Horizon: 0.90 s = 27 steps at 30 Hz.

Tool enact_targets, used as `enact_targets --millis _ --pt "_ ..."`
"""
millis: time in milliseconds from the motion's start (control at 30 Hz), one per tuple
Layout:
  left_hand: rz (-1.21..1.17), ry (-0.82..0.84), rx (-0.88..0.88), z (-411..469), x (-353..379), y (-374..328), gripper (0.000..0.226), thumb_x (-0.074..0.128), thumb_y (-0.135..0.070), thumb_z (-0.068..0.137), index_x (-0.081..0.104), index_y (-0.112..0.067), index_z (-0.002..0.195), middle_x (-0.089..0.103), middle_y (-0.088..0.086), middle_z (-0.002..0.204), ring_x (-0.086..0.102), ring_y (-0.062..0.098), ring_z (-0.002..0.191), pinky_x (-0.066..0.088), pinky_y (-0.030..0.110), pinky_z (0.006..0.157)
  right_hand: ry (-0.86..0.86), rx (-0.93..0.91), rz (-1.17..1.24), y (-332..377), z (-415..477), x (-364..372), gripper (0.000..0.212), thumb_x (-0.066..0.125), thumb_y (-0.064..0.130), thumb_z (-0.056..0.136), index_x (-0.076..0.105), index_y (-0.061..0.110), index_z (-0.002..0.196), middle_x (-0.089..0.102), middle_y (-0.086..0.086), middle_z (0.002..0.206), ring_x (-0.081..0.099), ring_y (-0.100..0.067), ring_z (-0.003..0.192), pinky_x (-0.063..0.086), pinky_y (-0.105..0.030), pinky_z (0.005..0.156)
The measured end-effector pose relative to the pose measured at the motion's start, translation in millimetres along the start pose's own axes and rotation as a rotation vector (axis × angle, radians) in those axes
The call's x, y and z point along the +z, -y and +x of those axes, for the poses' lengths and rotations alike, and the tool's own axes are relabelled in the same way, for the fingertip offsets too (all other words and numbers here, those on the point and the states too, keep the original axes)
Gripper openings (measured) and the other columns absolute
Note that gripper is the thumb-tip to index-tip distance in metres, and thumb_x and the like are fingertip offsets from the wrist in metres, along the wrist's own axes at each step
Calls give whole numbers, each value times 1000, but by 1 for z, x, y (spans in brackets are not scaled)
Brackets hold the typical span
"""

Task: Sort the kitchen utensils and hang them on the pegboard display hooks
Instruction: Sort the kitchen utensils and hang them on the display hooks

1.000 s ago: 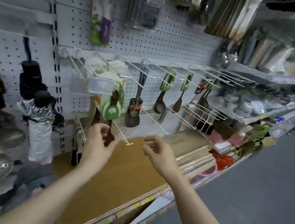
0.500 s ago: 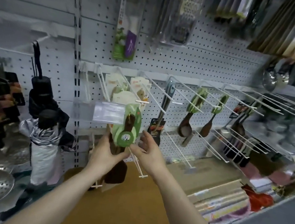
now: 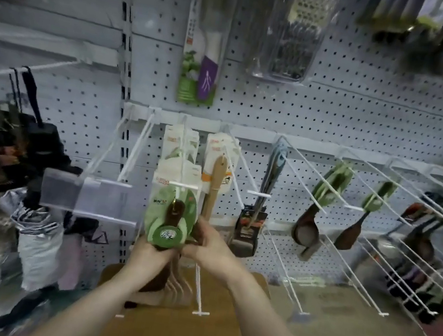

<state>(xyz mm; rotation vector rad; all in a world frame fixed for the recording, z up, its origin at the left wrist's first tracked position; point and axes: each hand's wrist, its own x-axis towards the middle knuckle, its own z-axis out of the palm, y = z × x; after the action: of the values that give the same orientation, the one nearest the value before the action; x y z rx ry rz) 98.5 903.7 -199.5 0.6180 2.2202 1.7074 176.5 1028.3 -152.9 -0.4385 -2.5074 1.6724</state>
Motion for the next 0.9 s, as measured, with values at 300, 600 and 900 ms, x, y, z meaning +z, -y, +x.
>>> enact_targets --millis 300,600,900 --pt "-7 -222 -53 -13 21 -1 39 72 2 79 56 -34 80 60 -14 83 56 13 85 40 27 82 198 -160 7 -12 12 -30 48 69 0 86 59 10 131 59 9 116 54 -3 109 40 2 81" --pt "-60 -369 -78 -49 27 -4 31 81 -16 72 62 -34 88 67 -12 94 61 7 93 47 24 82 381 -217 71 -18 20 -34 37 72 -3 82 69 24 107 70 16 99 64 10 89 52 -14 86" --pt "-84 -310 -107 -79 19 -5 72 79 -63 49 68 -24 109 72 -12 107 63 4 106 48 29 96 85 -174 279 -20 39 -34 36 60 -10 86 58 10 115 66 3 102 64 -16 99 54 -30 92"
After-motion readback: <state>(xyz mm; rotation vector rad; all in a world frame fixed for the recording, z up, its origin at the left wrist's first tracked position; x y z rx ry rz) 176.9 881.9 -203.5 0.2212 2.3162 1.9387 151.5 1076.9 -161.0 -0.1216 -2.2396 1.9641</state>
